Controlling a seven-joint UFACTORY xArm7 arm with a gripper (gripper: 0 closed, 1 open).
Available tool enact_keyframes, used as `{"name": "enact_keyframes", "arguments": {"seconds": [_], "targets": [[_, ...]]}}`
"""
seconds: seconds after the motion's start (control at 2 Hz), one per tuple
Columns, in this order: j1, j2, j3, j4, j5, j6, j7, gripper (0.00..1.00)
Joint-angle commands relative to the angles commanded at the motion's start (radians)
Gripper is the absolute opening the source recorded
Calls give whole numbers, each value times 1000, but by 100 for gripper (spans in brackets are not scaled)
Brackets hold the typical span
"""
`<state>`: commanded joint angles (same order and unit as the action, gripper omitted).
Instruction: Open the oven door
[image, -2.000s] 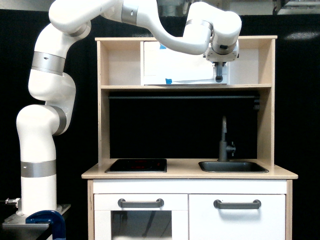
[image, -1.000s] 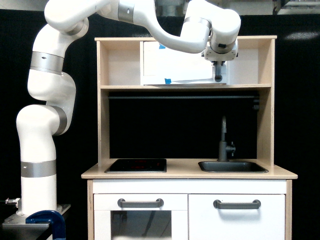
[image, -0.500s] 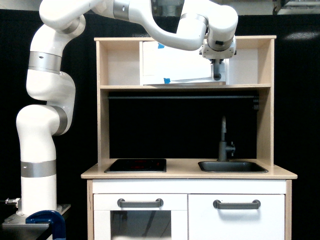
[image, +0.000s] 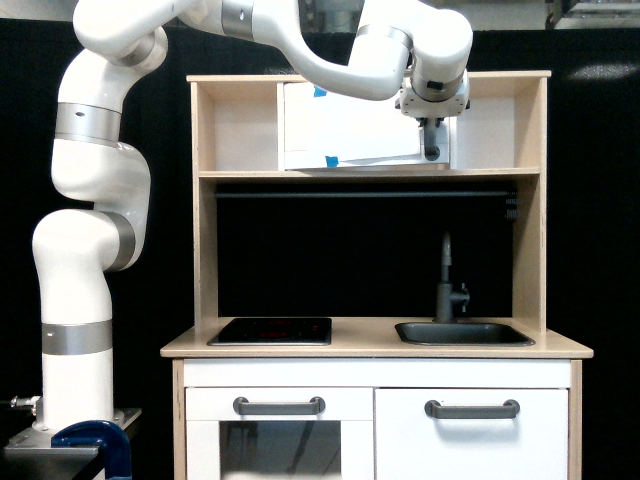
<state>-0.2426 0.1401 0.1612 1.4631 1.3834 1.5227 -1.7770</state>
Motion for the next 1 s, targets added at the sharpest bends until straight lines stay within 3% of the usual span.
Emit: {"name": "enact_keyframes", "arguments": {"seconds": [1.0], "targets": [[-27,-16,-20,-20,-6,46,-12,0]]}}
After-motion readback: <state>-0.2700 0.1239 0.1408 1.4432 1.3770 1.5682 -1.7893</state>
